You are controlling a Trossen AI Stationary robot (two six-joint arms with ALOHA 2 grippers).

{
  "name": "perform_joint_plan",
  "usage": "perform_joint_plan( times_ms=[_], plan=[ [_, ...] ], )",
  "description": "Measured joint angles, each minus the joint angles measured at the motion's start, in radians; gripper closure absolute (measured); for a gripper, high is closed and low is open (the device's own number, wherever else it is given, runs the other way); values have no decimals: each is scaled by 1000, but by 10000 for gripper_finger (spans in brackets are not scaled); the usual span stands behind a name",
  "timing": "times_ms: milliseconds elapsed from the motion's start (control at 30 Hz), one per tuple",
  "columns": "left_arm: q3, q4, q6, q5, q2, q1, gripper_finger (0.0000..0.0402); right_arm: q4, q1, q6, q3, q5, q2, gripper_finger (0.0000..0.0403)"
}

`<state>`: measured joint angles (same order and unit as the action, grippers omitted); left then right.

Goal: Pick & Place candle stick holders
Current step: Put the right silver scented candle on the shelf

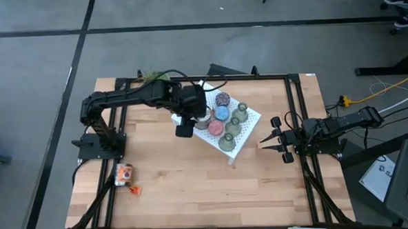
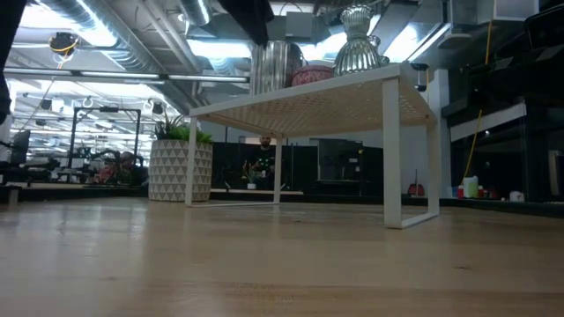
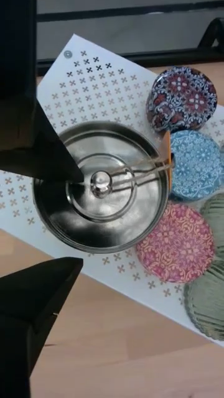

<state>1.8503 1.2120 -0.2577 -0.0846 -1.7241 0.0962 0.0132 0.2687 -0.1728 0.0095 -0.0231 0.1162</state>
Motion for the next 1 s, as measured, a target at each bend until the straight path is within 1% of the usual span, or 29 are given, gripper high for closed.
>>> perform_joint_plan(
  times_ms=[133,267,467,567,633,700,1000],
  plan=[
    [0,20,0,-2,-1,-4,219,0,0,0,0,0,0,290],
    [2,53,1,-11,-10,-4,263,0,0,0,0,0,0,290],
    [5,63,9,-106,-20,-4,348,0,0,0,0,0,0,290],
    [4,65,20,-173,-21,-4,388,0,0,0,0,0,0,290],
    [3,70,45,-218,-21,-3,393,0,0,0,0,0,0,290],
    [2,71,41,-233,-22,4,392,0,0,0,0,0,0,290],
    [-2,-7,-63,-186,-26,29,399,0,0,0,0,0,0,290]
  ],
)
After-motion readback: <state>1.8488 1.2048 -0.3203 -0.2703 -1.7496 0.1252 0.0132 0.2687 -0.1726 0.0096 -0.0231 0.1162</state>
